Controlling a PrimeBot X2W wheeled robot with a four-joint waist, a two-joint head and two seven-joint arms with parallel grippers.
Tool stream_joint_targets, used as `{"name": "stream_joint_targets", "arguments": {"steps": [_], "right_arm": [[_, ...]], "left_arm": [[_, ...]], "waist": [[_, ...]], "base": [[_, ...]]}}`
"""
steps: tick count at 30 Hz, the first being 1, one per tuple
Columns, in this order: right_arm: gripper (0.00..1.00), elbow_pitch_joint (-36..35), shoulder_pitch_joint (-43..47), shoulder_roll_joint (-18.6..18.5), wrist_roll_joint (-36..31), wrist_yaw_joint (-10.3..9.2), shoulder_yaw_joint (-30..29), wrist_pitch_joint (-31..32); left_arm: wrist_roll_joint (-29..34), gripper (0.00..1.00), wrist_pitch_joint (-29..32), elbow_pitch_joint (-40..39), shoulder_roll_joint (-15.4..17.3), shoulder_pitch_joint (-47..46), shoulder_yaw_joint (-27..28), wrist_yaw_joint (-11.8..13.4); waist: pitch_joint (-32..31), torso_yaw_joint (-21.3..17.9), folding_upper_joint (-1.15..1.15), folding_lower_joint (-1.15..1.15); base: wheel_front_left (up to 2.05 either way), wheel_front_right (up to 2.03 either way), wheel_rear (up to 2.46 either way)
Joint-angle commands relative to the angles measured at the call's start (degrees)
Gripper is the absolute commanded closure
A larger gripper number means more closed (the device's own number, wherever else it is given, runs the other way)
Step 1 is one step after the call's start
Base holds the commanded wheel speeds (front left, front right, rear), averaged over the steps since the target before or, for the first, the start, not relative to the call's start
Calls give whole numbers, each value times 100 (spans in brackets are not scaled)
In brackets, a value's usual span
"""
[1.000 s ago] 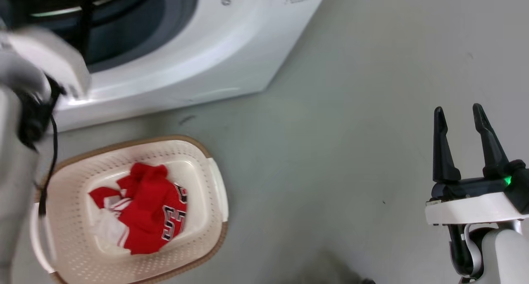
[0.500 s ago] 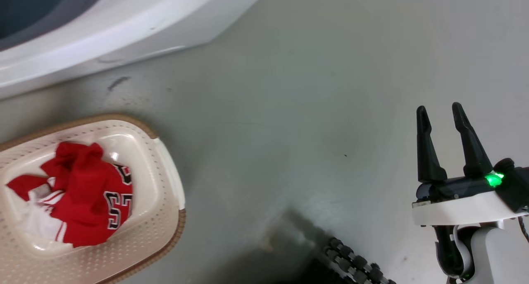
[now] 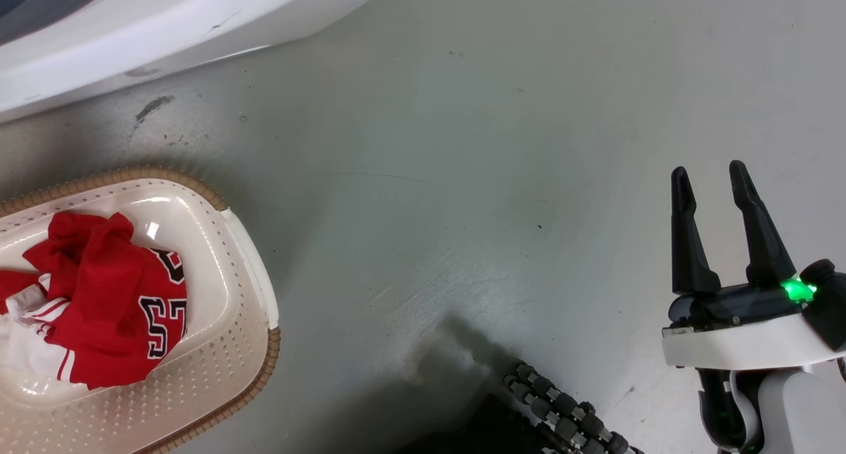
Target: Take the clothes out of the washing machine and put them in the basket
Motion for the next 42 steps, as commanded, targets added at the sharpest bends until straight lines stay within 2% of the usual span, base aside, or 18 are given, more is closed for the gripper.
{"name": "stream_joint_targets", "arguments": {"steps": [1, 2, 3, 4, 11, 16, 20, 25, 26, 32, 37, 42], "right_arm": [[0, -35, 44, 9, -11, -7, 12, -12], [0, -43, 31, 9, -30, -7, 18, -12], [0, -51, 17, 9, -33, -7, 18, -12], [0, -66, 7, 9, -26, -7, 20, -12], [0, -40, -111, 8, -69, -7, 86, -12], [0, -47, -297, 9, -128, -7, 61, -12], [0, -16, -367, 8, -280, -8, -76, -12], [0, 39, -354, 8, -522, -7, -222, -12], [0, 61, -347, 7, -613, -8, -272, -12], [0, 120, -238, 7, -932, -8, -456, -12], [0, 163, -110, 5, -1141, -8, -469, -12], [0, 237, 21, 5, -1283, -7, -472, -12]], "left_arm": [[-71, 0, -21, 55, -14, -70, -31, -26], [-114, 3, -10, 133, -29, -46, -50, -31], [-149, 92, 7, 188, -28, -25, -77, -44], [-172, 100, -5, 234, -8, -11, -109, -49], [-298, 100, -539, 294, 172, -58, -389, -57], [-543, 100, -1310, 246, 344, 129, -457, -59], [-748, 100, -2084, 140, 378, 442, -643, -60], [-1134, 100, -3085, -62, 318, 1063, -914, -60], [-1264, 100, -3544, -121, 263, 1353, -997, -60], [-1587, 100, -4812, -266, 2, 2295, -1065, -60], [-1528, 100, -5584, -478, -178, 2972, -1154, 14], [-1391, 100, -6060, -848, -261, 3542, -1167, 281]], "waist": [[11, 5, 0, -1], [15, 9, 0, -1], [18, 14, 0, -1], [21, 18, 0, -1], [-18, 25, 0, -1], [-176, 33, 0, -1], [-452, 247, 0, -1], [-891, 610, 0, -1], [-1092, 748, 0, -1], [-1757, 1185, 0, -1], [-2236, 1465, 0, -1], [-2629, 1675, 0, -1]], "base": [[0, 0, 0], [0, 0, 0], [0, 0, 0], [0, 0, 0], [0, 0, 0], [0, 0, 0], [0, 0, 0], [0, 0, 0], [0, 0, 0], [0, 0, 0], [0, 0, 0], [0, 0, 0]]}}
